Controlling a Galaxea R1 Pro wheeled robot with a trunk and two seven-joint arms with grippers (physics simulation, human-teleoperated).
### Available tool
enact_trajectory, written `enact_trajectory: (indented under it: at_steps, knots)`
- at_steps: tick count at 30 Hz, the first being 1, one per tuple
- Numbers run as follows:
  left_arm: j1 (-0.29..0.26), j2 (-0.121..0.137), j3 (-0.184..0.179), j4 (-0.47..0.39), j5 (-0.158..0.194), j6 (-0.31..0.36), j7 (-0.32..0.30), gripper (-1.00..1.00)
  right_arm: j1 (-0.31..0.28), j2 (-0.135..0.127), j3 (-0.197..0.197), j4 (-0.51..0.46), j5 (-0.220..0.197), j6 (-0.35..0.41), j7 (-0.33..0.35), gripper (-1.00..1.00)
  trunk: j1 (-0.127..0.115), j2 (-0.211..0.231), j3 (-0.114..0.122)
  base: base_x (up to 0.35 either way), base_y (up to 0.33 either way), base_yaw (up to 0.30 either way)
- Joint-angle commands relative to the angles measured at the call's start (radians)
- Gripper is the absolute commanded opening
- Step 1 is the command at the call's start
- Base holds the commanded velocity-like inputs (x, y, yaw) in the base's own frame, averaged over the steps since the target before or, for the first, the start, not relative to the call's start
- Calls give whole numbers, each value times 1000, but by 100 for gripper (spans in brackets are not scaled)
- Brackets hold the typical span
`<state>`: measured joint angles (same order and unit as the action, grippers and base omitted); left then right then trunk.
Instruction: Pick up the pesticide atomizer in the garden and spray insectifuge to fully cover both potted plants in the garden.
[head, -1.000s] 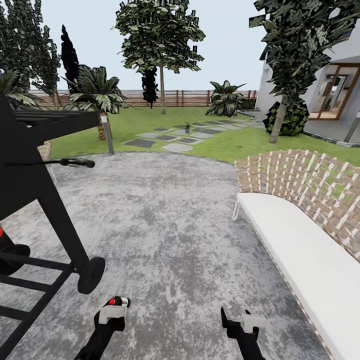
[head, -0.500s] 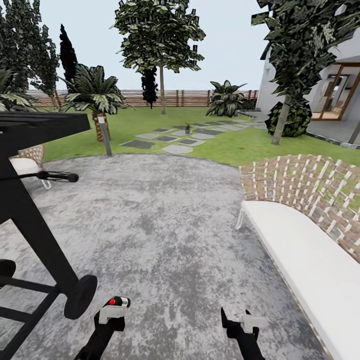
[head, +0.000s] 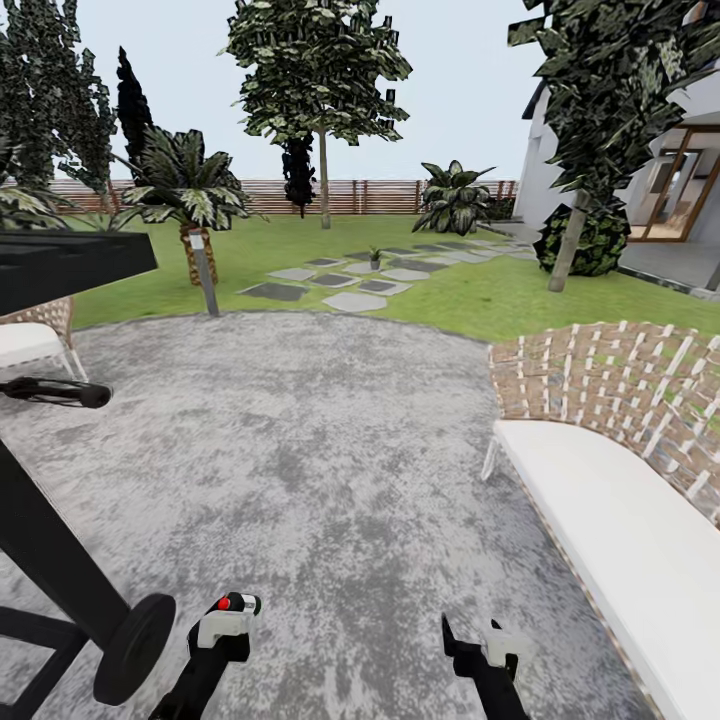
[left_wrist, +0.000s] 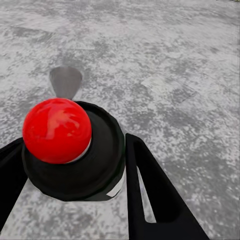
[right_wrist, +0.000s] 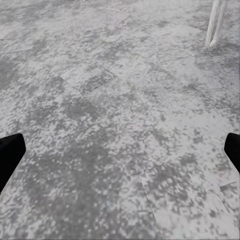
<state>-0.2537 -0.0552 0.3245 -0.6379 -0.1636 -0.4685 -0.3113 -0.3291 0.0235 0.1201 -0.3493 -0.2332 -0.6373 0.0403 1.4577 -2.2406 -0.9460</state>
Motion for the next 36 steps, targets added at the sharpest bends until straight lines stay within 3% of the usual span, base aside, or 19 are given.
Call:
enact_trajectory:
  at_steps: [1,36]
  knots:
    - [-1,-2,8,0,-10,-4,-6,-100,-1,0,5,1,-11,-4,4,100,0,0,-1,333,0,0]
    - [-1,-2,8,0,-10,-4,-6,-100,-1,0,4,1,-11,-4,4,100,0,0,-1,333,-1,0]
